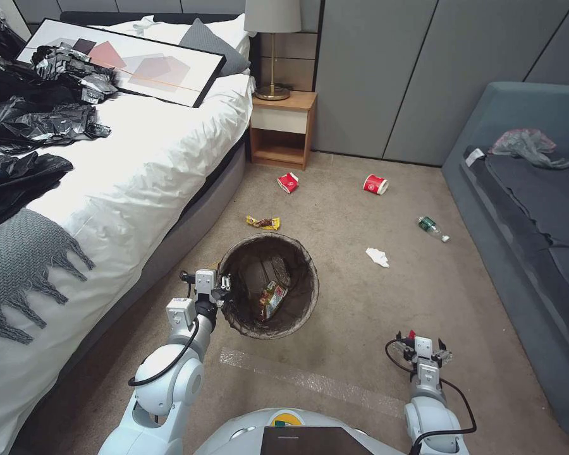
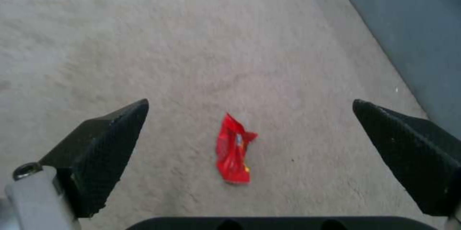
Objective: Pick up the trash bin, then pick up the garbage from the floor and place it into the trash bin.
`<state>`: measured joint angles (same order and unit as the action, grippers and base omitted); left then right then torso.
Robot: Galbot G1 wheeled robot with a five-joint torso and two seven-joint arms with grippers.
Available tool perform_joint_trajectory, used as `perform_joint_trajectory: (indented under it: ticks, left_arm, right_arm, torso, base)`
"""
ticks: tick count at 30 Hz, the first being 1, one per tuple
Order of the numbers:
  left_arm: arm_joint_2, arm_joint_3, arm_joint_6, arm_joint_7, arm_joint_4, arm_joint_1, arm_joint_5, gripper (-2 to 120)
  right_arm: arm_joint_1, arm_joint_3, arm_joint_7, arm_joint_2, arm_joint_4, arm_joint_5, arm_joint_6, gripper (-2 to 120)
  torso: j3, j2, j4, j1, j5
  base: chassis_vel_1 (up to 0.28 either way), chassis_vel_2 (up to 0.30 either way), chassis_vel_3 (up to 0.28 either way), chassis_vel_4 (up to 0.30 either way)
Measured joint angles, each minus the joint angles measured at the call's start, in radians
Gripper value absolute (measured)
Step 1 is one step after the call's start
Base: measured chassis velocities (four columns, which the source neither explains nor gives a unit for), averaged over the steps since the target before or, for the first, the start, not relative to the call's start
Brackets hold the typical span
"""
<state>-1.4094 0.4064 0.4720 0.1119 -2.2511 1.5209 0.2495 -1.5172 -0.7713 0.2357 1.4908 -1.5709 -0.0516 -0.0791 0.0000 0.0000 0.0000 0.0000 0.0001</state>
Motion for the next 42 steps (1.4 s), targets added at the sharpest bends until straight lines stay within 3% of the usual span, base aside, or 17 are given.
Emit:
perform_joint_trajectory:
  ticks: [42]
  left_arm:
    - [-0.001,-0.002,0.004,0.002,-0.006,0.007,-0.01,0]
  right_arm:
    - [0.228,-0.041,-0.019,-0.047,0.455,0.048,0.102,100]
  torso:
    - [0.0,0.0,-0.0001,0.0,-0.0007]
  base:
    - [0.0,0.0,0.0,0.0]
